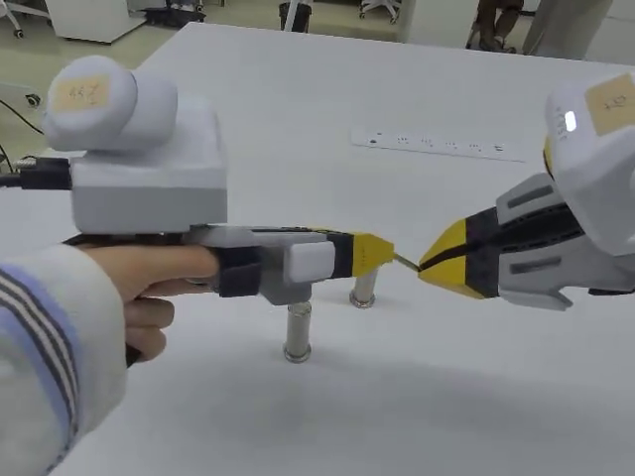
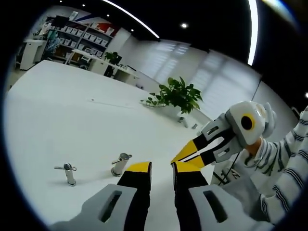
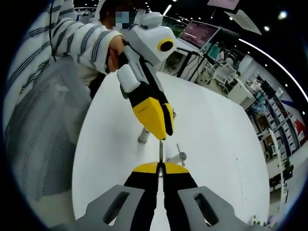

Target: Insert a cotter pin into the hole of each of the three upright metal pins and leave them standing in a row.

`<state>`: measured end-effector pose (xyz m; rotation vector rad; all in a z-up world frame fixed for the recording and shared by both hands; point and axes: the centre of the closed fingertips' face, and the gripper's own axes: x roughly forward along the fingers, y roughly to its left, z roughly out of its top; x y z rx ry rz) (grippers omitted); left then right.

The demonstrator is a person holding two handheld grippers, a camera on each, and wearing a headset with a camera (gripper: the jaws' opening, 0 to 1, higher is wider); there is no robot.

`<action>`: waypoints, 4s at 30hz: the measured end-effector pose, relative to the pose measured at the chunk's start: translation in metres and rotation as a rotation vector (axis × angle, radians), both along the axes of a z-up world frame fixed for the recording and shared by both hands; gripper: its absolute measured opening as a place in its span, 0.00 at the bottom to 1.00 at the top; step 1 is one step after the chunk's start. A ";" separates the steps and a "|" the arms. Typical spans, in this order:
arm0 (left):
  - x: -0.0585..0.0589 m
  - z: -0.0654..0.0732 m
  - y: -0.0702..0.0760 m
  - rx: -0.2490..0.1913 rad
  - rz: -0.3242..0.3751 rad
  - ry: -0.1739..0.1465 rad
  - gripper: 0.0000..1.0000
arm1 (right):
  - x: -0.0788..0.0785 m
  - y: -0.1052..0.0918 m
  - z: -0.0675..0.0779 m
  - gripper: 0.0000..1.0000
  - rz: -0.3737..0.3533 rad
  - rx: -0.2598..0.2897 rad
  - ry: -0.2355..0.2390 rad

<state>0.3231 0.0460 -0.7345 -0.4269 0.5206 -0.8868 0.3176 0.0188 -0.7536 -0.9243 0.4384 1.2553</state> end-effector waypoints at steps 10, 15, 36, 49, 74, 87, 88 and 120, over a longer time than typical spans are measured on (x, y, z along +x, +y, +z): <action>-0.006 -0.004 -0.012 0.000 -0.049 0.020 0.13 | -0.002 0.000 0.001 0.03 -0.002 0.008 -0.018; -0.007 -0.004 -0.016 0.001 -0.068 0.038 0.09 | -0.004 0.002 0.005 0.03 0.005 0.016 -0.036; -0.010 -0.003 -0.022 -0.032 -0.092 0.080 0.02 | -0.007 0.006 0.011 0.03 0.040 -0.006 -0.113; -0.007 -0.004 -0.019 -0.071 -0.076 0.137 0.01 | -0.009 0.008 0.012 0.03 0.053 -0.022 -0.131; -0.019 -0.003 -0.013 0.009 -0.125 0.028 0.00 | -0.010 0.000 0.012 0.23 -0.016 0.075 0.026; -0.052 0.004 -0.019 0.158 -0.367 -0.301 0.00 | -0.043 0.000 0.008 0.20 -0.034 0.224 0.376; -0.052 0.004 -0.019 0.156 -0.370 -0.310 0.00 | -0.044 0.001 0.008 0.19 -0.032 0.227 0.381; -0.069 -0.010 -0.020 0.240 -0.519 -0.405 0.01 | -0.070 0.003 -0.006 0.04 0.025 0.200 0.468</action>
